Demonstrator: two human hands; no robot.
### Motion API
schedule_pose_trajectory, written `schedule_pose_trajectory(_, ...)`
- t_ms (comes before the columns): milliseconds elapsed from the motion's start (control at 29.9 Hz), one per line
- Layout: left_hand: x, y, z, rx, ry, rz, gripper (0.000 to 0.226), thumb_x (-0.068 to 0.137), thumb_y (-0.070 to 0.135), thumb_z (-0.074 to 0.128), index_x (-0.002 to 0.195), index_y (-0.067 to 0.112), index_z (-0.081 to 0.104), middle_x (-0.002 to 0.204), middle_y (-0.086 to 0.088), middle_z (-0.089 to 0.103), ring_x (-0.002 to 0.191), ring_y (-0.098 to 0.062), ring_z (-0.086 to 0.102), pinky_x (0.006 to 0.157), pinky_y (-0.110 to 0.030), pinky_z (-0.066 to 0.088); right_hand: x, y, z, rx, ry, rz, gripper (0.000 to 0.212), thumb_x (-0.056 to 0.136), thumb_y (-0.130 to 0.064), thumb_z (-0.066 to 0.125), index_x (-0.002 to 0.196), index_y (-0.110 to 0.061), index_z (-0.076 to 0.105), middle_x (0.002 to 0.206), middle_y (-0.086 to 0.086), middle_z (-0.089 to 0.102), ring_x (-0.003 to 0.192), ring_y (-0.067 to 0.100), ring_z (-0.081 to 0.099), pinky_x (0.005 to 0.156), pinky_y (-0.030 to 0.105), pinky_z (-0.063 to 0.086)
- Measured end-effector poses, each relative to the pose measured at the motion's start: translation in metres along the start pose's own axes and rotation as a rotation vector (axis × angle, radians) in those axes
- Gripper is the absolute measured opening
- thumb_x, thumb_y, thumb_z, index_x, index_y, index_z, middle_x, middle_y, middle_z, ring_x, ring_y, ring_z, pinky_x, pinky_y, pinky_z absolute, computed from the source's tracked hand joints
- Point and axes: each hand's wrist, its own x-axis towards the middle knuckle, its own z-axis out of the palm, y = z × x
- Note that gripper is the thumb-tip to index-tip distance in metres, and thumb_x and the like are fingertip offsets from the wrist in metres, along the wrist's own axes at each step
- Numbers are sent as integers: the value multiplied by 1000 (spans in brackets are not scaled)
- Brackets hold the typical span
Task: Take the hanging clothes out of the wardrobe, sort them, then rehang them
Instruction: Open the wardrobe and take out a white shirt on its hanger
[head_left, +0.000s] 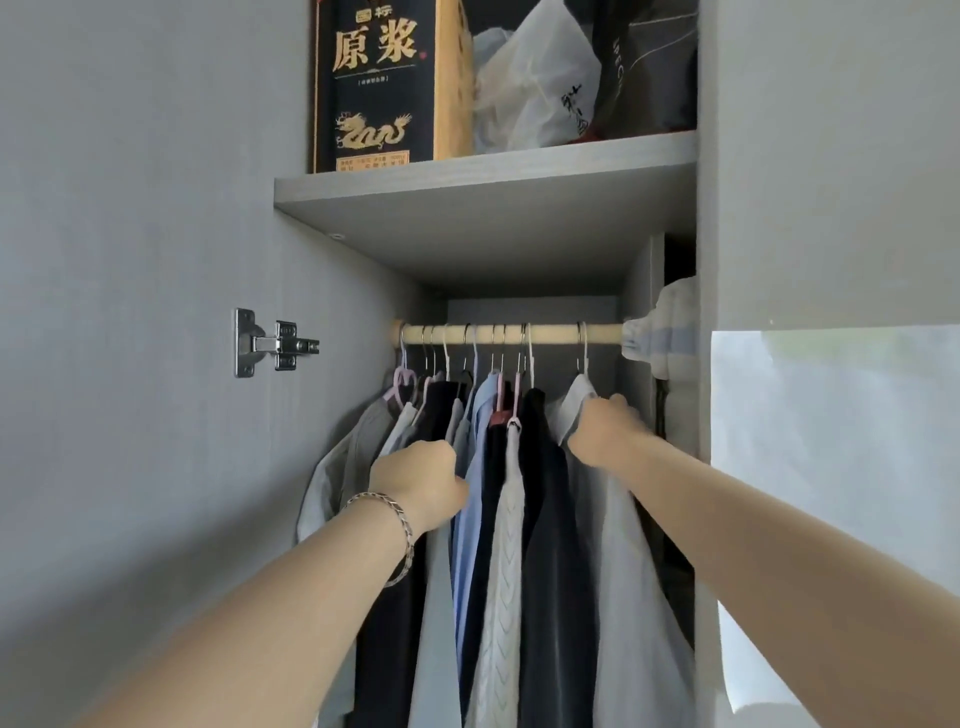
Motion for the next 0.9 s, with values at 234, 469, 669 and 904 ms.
schedule_pose_trajectory(234,49,-6,18,-17,30,64,29,92,22,41,65,16,41,60,3,41,52,-13,36,49,-22,29,58,-15,34,341,48,178,41,95,-2,38,135,-4,29,133,16,47,119,30,50,91,35,42)
schedule_pose_trajectory(469,72,-14,25,-118,93,116,27,91,22,42,64,14,42,63,-2,46,58,-20,43,71,-29,41,75,-19,34,537,117,191,30,98,-19,41,112,4,55,117,20,60,105,34,56,82,33,43)
schedule_pose_trajectory(669,69,-6,23,-176,126,112,31,90,21,45,60,16,39,64,-1,51,57,-18,43,56,-24,36,63,-33,17,452,249,127,36,99,-28,41,114,0,57,116,16,62,108,33,59,77,33,45)
schedule_pose_trajectory(904,38,0,19,-186,87,76,32,92,23,46,62,16,39,65,0,52,60,-19,48,53,-23,33,18,-28,12,405,136,68,28,97,-27,42,106,-4,55,106,12,61,100,31,60,75,31,44)
